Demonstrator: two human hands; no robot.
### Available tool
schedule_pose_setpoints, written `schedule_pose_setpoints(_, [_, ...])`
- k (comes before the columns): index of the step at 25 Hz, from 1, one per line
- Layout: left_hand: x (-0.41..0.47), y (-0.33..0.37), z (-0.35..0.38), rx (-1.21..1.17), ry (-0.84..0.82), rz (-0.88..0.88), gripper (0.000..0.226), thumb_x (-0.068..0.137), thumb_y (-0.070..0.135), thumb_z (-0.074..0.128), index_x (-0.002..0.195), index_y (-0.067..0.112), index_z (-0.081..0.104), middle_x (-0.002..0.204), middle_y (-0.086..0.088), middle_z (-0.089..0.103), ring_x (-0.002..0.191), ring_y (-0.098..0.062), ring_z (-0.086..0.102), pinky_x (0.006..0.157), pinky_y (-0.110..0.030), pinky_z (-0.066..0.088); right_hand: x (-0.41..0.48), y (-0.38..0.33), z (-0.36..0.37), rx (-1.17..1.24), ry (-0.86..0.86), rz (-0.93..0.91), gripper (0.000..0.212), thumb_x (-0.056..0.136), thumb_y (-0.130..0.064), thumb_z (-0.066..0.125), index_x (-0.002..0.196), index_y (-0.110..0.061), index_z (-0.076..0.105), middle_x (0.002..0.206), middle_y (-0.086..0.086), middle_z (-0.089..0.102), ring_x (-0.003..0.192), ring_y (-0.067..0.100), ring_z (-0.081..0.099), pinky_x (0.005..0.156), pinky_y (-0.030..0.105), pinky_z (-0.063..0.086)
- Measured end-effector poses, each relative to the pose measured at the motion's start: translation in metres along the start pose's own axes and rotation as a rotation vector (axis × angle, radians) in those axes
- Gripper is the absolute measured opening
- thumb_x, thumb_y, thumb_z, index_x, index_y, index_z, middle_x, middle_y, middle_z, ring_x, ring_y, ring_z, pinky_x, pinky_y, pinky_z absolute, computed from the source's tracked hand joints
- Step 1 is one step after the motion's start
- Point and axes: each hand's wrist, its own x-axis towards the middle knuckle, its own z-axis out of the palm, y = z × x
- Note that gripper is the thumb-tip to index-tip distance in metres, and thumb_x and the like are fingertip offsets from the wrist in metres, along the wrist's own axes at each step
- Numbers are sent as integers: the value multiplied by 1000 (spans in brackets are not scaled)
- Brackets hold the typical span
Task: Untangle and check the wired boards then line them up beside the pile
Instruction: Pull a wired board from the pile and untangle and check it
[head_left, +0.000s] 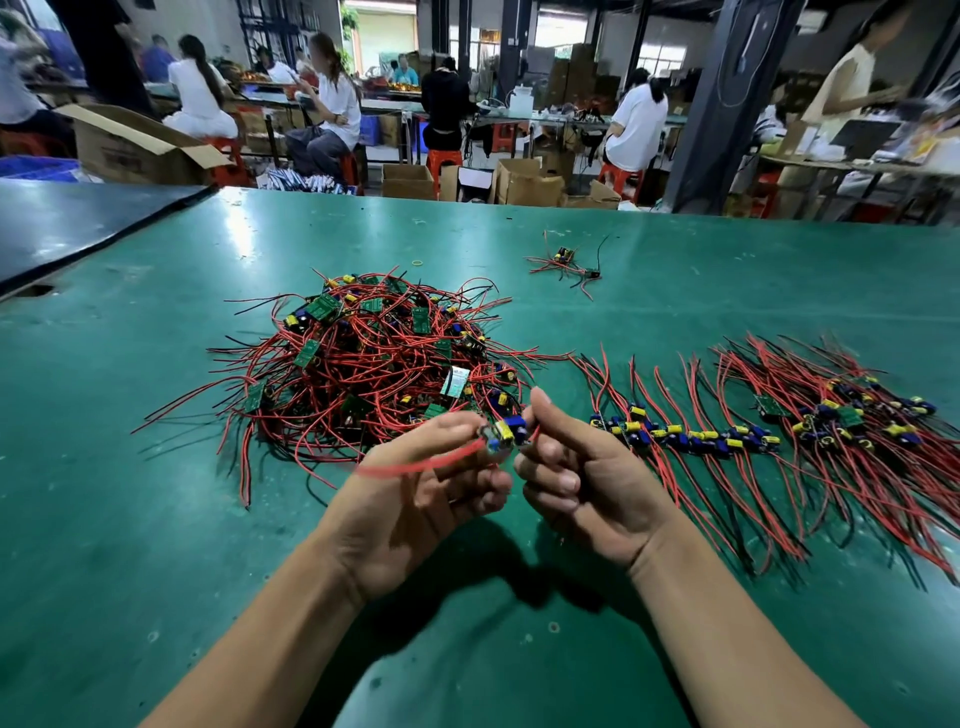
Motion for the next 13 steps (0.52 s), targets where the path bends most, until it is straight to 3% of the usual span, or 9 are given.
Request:
schedule_pose_setpoints(3, [0,-2,0,200,-19,-71,22,75,37,70,78,17,78,72,-6,70,57,-17,66,57,-27,57,-2,1,1,-167,-22,24,22,84,-38,69,71,-21,71,48,-8,49,32,0,38,32,13,28])
schedule_pose_setpoints(6, [1,-8,-2,190,-67,-51,14,69,26,80,77,16,77,75,-8,71,57,-16,66,58,-26,57,0,4,1,-273,28,-27,24,72,-42,78,72,-19,69,54,-4,51,36,2,39,38,12,26])
schedule_pose_setpoints(9, [4,-12,-7,194,-15,-11,18,63,17,85,78,15,78,75,-7,72,60,-14,67,59,-26,58,5,7,-1,-283,107,-145,24,69,-31,87,75,-16,69,60,-2,51,39,4,36,40,14,24])
schedule_pose_setpoints(13, [3,-13,-6,332,42,20,16,65,19,78,80,14,77,77,-7,71,62,-15,66,56,-24,56,8,9,-3,-443,222,-258,21,62,-32,86,74,-22,72,61,0,55,45,9,40,41,17,33])
